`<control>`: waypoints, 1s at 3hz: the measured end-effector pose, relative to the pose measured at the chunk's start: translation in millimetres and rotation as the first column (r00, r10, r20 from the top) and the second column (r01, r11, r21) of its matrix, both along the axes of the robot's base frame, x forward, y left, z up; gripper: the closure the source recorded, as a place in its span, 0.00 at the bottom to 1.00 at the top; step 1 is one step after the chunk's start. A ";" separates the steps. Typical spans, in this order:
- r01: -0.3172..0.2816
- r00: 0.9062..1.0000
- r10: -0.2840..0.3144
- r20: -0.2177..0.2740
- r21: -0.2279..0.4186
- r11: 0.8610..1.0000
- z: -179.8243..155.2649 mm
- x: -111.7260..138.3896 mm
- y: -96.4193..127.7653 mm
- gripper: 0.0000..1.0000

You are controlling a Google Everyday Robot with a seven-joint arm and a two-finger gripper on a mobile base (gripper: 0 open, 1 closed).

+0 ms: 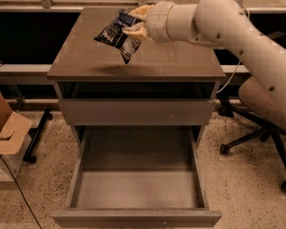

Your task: Pick blue chip bag from middle drawer and place on counter

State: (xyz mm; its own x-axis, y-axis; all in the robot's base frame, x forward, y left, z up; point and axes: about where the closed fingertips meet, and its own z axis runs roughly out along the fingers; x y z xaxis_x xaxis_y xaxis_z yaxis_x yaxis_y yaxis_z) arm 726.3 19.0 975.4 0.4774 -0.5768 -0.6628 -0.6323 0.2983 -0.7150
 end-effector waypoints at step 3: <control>0.022 0.990 -0.027 -0.136 -0.037 0.999 -45.7 62.7 29.0 0.04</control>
Offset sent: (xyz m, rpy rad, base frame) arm 0.0927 0.0317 -0.0750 -0.0589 0.2311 -0.0530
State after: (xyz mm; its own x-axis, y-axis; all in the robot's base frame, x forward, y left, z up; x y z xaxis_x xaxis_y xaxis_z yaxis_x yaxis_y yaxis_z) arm 788.9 48.0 929.7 0.3691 -0.6113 -0.7000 -0.7176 0.2911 -0.6327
